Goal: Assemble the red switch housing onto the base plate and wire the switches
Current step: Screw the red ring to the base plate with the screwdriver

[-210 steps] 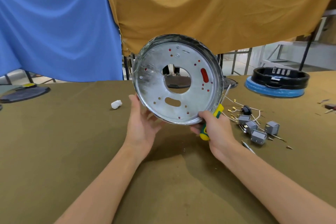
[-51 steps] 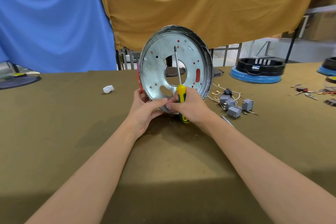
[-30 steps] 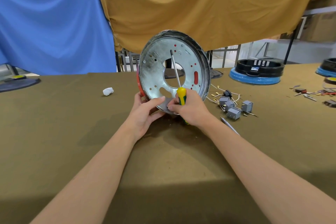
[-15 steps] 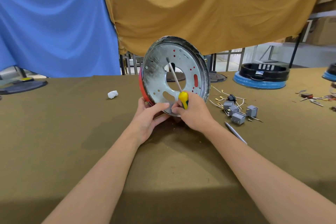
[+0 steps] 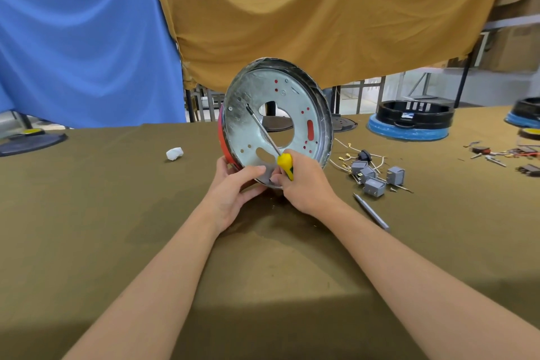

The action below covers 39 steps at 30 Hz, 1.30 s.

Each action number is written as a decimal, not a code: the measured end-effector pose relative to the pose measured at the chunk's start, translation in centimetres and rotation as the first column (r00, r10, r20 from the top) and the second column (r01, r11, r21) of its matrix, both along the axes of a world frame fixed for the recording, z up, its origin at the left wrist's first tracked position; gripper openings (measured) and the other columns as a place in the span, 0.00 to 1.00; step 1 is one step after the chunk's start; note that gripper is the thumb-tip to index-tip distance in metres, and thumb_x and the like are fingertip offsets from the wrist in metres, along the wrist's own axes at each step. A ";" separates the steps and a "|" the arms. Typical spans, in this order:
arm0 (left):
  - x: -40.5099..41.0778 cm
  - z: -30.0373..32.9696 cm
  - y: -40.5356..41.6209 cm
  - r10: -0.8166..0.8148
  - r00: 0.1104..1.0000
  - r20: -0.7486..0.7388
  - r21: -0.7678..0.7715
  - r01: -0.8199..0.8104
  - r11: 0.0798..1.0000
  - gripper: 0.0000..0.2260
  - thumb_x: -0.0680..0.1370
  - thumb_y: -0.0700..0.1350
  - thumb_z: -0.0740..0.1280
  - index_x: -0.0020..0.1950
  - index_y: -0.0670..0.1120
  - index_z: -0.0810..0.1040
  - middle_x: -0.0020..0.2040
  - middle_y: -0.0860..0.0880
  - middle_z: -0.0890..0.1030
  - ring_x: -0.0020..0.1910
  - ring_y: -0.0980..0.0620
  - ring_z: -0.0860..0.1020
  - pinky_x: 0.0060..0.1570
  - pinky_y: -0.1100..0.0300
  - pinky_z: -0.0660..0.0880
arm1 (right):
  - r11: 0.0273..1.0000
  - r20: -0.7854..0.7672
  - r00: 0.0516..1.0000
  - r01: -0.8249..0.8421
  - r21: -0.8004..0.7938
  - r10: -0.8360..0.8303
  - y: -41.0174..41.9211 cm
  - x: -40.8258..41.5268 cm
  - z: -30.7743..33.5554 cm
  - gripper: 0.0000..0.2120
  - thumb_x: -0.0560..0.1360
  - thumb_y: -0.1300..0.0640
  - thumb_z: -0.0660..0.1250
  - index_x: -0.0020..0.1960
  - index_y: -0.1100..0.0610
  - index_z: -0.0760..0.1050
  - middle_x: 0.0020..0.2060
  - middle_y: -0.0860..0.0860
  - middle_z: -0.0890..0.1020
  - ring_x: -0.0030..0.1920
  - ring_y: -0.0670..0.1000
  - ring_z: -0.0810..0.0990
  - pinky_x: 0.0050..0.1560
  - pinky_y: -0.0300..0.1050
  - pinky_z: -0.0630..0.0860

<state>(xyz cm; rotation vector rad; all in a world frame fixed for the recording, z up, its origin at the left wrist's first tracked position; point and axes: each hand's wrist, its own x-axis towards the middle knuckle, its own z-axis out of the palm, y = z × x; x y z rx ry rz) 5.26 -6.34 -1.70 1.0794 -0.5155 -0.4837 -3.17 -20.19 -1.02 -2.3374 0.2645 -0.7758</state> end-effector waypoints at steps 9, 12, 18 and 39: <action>0.0 0.0 0.2 -0.024 0.999 0.038 0.028 0.023 0.999 0.31 0.66 0.36 0.74 0.65 0.49 0.67 0.63 0.45 0.80 0.58 0.46 0.82 0.53 0.49 0.81 | 0.997 0.002 1.000 0.010 0.074 -0.010 0.1 -0.1 0.3 0.06 0.75 0.61 0.71 0.44 0.53 0.74 0.39 0.49 0.81 0.43 0.51 0.79 0.50 0.55 0.79; 0.0 -0.1 0.2 -0.030 0.998 0.050 0.031 0.028 0.999 0.31 0.65 0.36 0.74 0.65 0.48 0.67 0.62 0.45 0.80 0.57 0.46 0.83 0.51 0.51 0.82 | 0.994 0.015 1.000 0.024 0.108 -0.026 0.1 -0.1 0.3 0.07 0.74 0.61 0.73 0.45 0.54 0.75 0.37 0.46 0.81 0.42 0.48 0.80 0.49 0.53 0.79; -0.2 -0.1 0.2 -0.020 0.996 0.086 0.046 0.016 0.999 0.30 0.65 0.35 0.72 0.64 0.49 0.68 0.60 0.45 0.81 0.55 0.46 0.83 0.49 0.53 0.82 | 0.992 -0.004 0.999 0.037 0.123 -0.036 -0.2 0.0 0.4 0.11 0.72 0.57 0.76 0.50 0.56 0.77 0.39 0.50 0.82 0.41 0.50 0.80 0.46 0.48 0.78; -0.9 0.1 0.1 0.055 0.990 0.130 0.110 -0.069 0.991 0.26 0.75 0.28 0.63 0.68 0.49 0.67 0.64 0.43 0.79 0.60 0.43 0.80 0.53 0.50 0.81 | 0.993 -0.011 0.998 0.062 0.100 -0.061 -0.3 -0.2 0.4 0.10 0.71 0.55 0.77 0.47 0.55 0.77 0.38 0.52 0.83 0.42 0.54 0.82 0.49 0.55 0.80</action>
